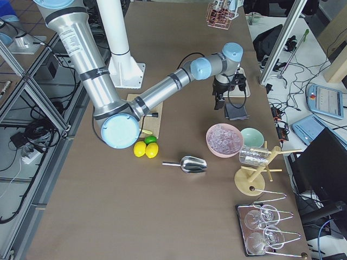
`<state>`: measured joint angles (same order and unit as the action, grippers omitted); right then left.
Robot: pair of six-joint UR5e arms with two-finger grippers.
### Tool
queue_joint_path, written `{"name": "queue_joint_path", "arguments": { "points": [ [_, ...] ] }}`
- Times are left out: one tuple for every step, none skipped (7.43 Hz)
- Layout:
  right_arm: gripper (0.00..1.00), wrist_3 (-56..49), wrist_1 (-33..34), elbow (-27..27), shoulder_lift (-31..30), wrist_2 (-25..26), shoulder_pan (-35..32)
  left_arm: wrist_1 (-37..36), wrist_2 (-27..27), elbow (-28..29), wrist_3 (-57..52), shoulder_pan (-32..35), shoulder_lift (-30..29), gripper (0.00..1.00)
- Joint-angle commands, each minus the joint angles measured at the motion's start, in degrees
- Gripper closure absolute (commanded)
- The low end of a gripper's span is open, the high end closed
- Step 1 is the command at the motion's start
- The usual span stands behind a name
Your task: Take tea from basket to plate
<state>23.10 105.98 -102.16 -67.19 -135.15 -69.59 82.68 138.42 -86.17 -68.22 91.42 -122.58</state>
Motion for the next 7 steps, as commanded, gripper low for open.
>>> {"name": "queue_joint_path", "arguments": {
  "points": [
    [0.0, -20.6, 0.0, -5.9, -17.8, 2.1, -8.8, 4.0, -2.3, 6.4, -2.0, -2.1, -4.0, 1.0],
    [0.0, -27.3, -0.2, -5.9, -22.2, 3.8, -11.2, 8.1, -2.4, 9.3, -2.1, -2.4, -4.2, 1.0],
    [0.0, -31.6, -0.2, -5.4, -24.7, 3.9, -13.7, 11.7, -2.4, 12.8, -2.9, -3.0, -5.0, 1.0],
    [0.0, -34.9, -0.2, -4.7, -27.3, 3.9, -15.9, 12.1, -2.4, 14.5, -3.4, -3.4, -5.8, 1.0],
    [0.0, -39.6, -0.2, -2.8, -27.6, 4.8, -18.2, 12.0, -3.5, 14.5, -3.2, -4.3, -6.3, 1.0],
    [0.0, -41.2, -0.2, -1.7, -27.9, 5.7, -20.3, 12.0, -5.6, 14.5, -2.9, -5.1, -7.1, 1.0],
    [0.0, -41.2, -0.2, -0.9, -28.3, 5.8, -21.2, 12.0, -5.9, 14.5, -2.7, -5.8, -7.2, 1.0]
  ]
}}
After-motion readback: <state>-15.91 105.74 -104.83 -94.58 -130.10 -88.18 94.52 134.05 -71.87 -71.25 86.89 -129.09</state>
